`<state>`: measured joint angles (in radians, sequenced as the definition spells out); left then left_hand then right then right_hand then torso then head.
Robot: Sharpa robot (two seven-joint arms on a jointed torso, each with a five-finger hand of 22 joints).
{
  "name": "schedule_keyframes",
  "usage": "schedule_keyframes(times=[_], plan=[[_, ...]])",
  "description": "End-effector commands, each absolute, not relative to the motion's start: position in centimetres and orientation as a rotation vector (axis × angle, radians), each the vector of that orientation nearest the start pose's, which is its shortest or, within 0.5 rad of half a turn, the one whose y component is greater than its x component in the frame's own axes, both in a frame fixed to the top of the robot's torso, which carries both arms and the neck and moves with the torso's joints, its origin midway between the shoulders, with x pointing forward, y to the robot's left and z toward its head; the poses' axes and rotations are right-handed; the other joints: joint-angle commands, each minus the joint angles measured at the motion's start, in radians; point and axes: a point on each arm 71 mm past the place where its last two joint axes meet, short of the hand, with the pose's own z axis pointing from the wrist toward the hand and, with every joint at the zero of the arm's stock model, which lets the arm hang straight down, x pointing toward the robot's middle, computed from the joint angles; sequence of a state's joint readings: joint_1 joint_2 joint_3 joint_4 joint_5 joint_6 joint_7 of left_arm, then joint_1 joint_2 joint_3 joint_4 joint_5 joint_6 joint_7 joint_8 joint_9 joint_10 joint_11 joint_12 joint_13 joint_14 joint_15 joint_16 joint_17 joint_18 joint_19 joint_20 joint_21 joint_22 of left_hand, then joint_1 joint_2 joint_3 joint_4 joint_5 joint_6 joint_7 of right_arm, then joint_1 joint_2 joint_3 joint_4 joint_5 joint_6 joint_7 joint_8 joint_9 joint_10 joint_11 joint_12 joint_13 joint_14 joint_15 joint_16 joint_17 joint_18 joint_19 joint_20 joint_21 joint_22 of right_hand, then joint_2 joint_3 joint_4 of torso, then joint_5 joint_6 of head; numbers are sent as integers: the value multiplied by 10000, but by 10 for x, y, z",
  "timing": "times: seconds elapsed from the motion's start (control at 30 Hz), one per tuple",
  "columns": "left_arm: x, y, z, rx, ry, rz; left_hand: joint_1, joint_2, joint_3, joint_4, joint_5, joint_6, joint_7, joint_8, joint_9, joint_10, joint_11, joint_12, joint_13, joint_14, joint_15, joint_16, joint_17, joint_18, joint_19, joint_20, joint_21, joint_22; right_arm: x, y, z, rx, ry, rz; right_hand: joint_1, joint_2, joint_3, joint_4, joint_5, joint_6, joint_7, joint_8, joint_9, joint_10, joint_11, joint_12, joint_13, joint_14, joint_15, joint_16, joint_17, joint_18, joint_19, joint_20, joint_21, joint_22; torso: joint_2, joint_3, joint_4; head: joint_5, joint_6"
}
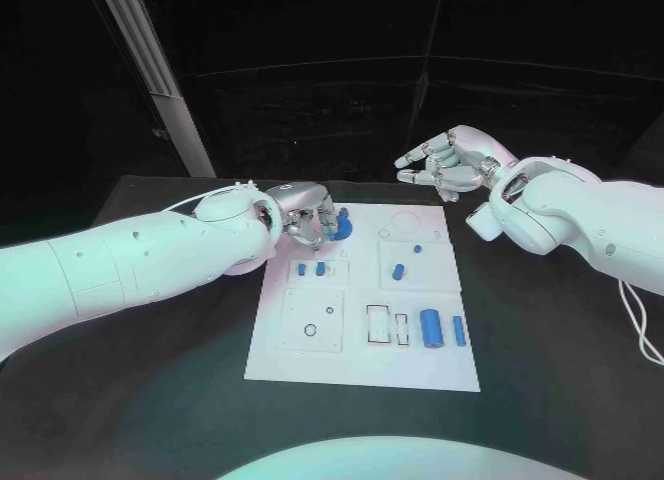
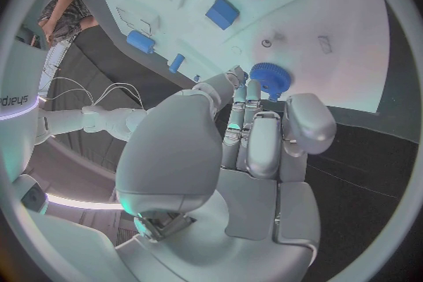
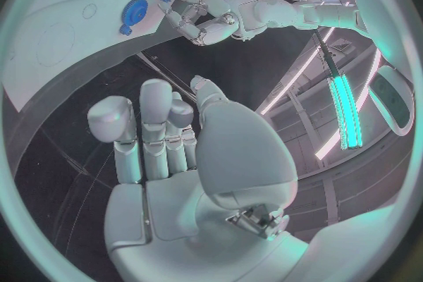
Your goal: Assemble the parts on the task board
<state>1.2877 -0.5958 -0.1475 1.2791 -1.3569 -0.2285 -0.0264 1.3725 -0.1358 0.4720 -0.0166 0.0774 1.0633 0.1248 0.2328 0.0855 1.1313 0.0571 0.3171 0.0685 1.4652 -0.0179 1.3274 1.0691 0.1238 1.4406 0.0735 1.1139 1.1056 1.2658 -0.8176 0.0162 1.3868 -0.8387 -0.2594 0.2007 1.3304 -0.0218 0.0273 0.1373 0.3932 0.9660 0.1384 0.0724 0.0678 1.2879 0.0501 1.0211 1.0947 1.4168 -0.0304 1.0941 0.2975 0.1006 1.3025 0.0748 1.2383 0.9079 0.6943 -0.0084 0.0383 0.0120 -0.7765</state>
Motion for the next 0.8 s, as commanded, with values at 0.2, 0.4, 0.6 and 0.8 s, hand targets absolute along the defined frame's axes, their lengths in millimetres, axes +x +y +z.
schedule_keyframes(times=[0.2, 0.4, 0.6, 0.8], plan=[[522, 152, -197, 2324, 18261, -7137, -153, -36, 58, -14, -27, 66, -15, -81, -9, 79, 2, -129, -6, 215, -93, -23, -44, -205, 76, -13, 100, 58, 525, -223, -133, 2741, 15678, 11095, -87, 22, 2, 64, 38, -15, 36, 16, 5, -26, -7, -4, 14, -74, -16, -30, 12, 199, -34, -11, -55, 11, 21, -1, -22, 43, 2], [523, 156, -199, 2260, 18470, -7023, -185, -48, 58, -9, -19, 70, -12, -105, -17, 89, 6, -169, -8, 212, -91, -29, -69, -208, 77, -13, 110, 72, 525, -223, -134, 2746, 15682, 11088, -87, 22, 2, 64, 38, -15, 36, 16, 5, -26, -7, -4, 14, -74, -16, -30, 12, 199, -34, -11, -55, 11, 24, 7, -42, 23, -41], [525, 159, -201, 2176, 18677, -6798, -197, -54, 56, -7, -18, 73, -11, -112, -20, 93, 7, -181, -8, 208, -90, -37, -89, -209, 77, -12, 113, 76, 525, -223, -134, 2746, 15690, 11093, -81, 30, 19, 65, 46, -6, 34, 22, 7, -13, -9, 17, 23, -64, -18, -30, 44, 198, -26, -12, -59, 11, 22, 9, -42, 23, -78], [528, 162, -203, 2110, 18841, -6595, -203, -54, 57, -6, -17, 73, -11, -117, -22, 94, 7, -189, -8, 205, -89, -46, -110, -210, 77, -12, 116, 81, 525, -223, -134, 2747, 15689, 11091, -81, 30, 19, 65, 46, -6, 34, 22, 7, -13, -9, 17, 23, -64, -18, -30, 44, 198, -26, -12, -59, 11, 16, 8, -27, 48, -113]])
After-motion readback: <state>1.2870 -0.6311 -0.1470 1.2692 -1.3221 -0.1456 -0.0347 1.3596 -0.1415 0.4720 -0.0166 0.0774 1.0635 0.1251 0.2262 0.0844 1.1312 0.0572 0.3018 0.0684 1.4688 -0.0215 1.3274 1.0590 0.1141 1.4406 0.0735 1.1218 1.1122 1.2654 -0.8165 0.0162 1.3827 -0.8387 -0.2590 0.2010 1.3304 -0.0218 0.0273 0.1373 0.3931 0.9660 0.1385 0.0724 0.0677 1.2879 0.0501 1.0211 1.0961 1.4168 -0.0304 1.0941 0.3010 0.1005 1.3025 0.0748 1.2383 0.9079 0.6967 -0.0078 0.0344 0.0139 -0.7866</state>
